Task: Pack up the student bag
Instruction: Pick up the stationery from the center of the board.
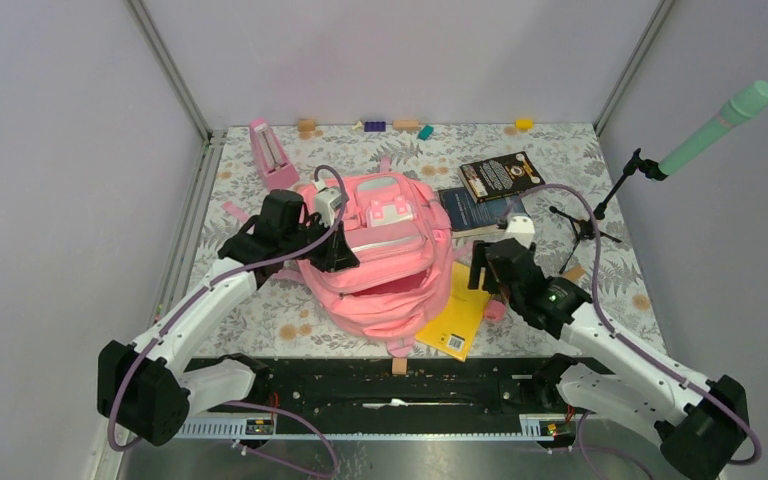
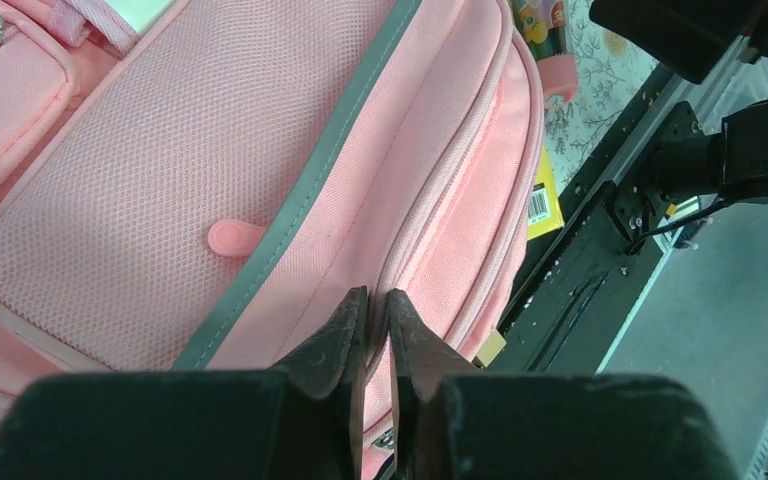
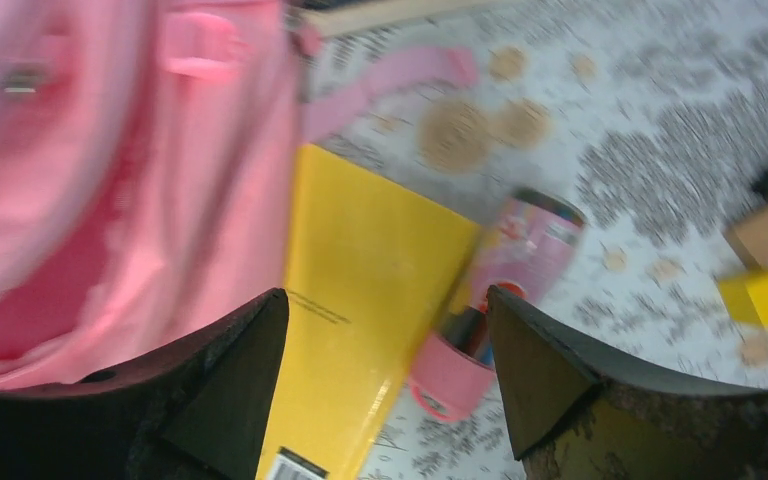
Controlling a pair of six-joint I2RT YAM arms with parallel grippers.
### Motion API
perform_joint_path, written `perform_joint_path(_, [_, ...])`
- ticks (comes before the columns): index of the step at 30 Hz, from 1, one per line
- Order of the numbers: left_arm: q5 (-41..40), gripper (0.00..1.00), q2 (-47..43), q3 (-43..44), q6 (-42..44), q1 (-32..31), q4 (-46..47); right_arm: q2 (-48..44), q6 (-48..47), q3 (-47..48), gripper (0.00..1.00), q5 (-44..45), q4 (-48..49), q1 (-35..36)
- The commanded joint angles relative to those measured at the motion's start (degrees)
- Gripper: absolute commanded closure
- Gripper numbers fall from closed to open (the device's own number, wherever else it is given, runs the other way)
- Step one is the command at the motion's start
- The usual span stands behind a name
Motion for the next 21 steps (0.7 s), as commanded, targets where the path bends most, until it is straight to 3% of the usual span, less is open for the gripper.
perform_joint_path(1, [-0.53, 1.0, -3.4, 0.5, 0.0, 0.34, 3.73, -3.21, 8.33, -3.72, 0.19, -1.9, -7.03, -7.77])
perform_joint_path(5, [-1.16, 1.0, -4.2, 0.14, 0.25, 0.34, 3.57, -3.31, 10.92, -7.96, 0.17, -7.33, -6.63, -17.33])
perform_joint_path(8, [-1.38, 1.0, -4.41, 0.13, 0.27, 0.34, 3.52, -1.55, 12.23, -10.4, 0.16, -9.61, -5.34, -20.77])
perform_joint_path(14, [-1.34, 1.0, -4.41, 0.11, 0.36, 0.34, 3.35, 2.13, 12.98, -12.12, 0.2, -13.29, -1.47, -20.99])
perform_joint_path(21, [-1.53, 1.0, -4.17, 0.2, 0.45, 0.35, 3.26, 2.8, 12.27, -12.38, 0.19, -11.38, -1.48, -21.02])
